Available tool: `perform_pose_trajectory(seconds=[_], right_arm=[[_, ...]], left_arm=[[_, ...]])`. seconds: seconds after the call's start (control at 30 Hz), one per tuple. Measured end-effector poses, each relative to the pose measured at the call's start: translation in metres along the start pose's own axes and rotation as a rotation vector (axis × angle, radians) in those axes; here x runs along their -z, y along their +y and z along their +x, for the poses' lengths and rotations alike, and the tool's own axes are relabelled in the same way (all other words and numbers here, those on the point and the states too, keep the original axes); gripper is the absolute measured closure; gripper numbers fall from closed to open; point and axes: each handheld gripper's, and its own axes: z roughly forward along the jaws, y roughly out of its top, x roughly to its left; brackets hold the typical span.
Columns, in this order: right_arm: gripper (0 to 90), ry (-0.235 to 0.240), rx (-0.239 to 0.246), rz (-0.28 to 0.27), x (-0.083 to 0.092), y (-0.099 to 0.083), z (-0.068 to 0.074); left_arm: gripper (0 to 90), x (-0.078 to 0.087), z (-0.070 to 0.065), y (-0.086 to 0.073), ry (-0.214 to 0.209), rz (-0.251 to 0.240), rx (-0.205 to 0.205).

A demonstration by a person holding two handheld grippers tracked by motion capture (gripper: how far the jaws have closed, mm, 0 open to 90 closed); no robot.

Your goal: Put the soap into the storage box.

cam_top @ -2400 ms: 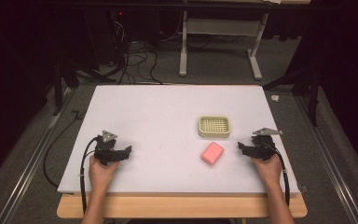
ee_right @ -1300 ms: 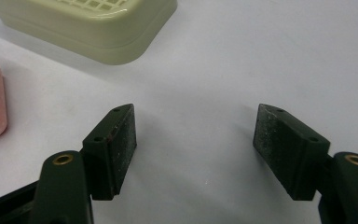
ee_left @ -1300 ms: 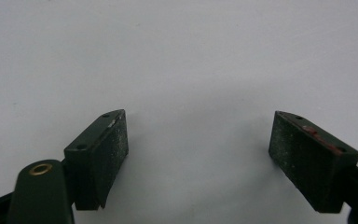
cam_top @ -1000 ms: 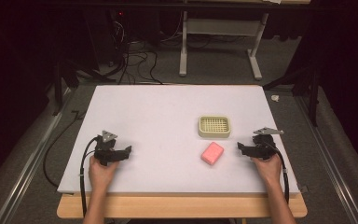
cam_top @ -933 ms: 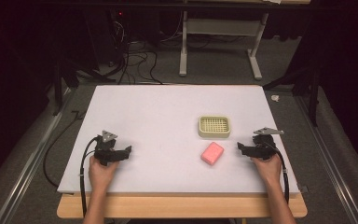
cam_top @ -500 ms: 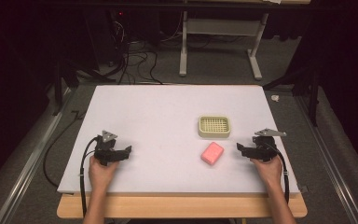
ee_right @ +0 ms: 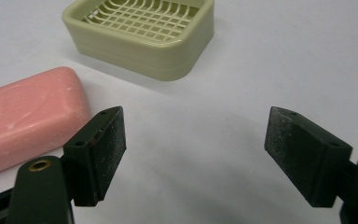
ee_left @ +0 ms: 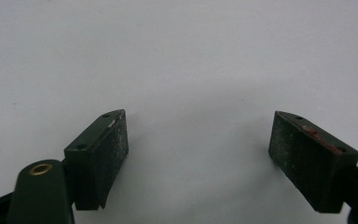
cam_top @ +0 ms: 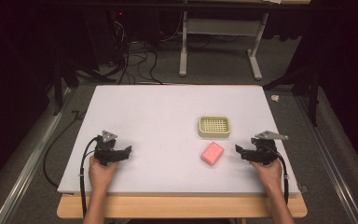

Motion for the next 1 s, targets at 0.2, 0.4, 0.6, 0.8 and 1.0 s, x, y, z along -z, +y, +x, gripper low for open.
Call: perform_pose_trajectory(seconds=[0.2,0.4,0.6,0.8,1.0], right_arm=[[19.7,0.032,0.016,-0.01,0.004,-0.001,0.009],[19.0,0.071,0.038,-0.014,0.004,-0.001,0.021],[17.6,0.112,0.061,-0.013,0.002,0.001,0.033],[16.0,0.141,0.092,-0.002,-0.002,0.004,0.045],[14.9,0.152,0.12,-0.007,-0.002,0.006,0.052]], left_arm=[[20.3,0.0,0.0,0.0,0.0,0.0,0.0],[20.2,0.0,0.0,0.0,0.0,0.0,0.0],[20.2,0.0,0.0,0.0,0.0,0.0,0.0],[20.2,0.0,0.0,0.0,0.0,0.0,0.0],[20.2,0.0,0.0,0.0,0.0,0.0,0.0]])
